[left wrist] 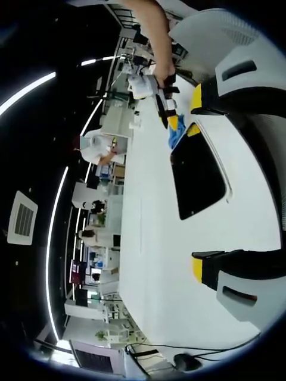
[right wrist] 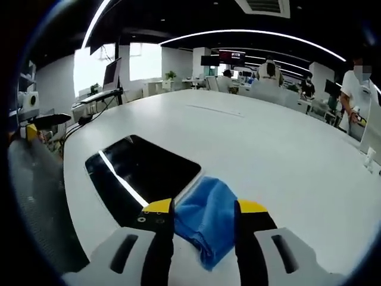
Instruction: Wipe the mirror surface with the cleaning cloth until all visible marks leave the cleaned area.
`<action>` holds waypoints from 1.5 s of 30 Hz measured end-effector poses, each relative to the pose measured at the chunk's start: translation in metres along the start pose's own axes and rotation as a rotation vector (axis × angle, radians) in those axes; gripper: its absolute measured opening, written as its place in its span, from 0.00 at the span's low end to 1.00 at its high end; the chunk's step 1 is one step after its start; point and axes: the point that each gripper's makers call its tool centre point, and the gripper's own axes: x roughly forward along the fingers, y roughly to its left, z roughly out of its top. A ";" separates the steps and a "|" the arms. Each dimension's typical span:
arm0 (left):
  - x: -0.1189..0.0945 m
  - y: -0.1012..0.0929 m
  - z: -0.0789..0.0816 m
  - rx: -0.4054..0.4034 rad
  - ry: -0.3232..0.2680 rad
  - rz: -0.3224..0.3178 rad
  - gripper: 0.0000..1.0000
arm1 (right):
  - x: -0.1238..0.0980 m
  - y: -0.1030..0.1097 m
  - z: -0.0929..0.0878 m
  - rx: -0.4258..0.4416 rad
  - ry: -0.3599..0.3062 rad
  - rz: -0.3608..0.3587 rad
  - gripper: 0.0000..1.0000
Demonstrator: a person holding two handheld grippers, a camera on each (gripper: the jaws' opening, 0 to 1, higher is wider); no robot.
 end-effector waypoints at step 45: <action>-0.001 -0.002 0.002 0.005 -0.014 -0.013 0.94 | 0.020 -0.030 0.031 0.030 -0.035 -0.166 0.01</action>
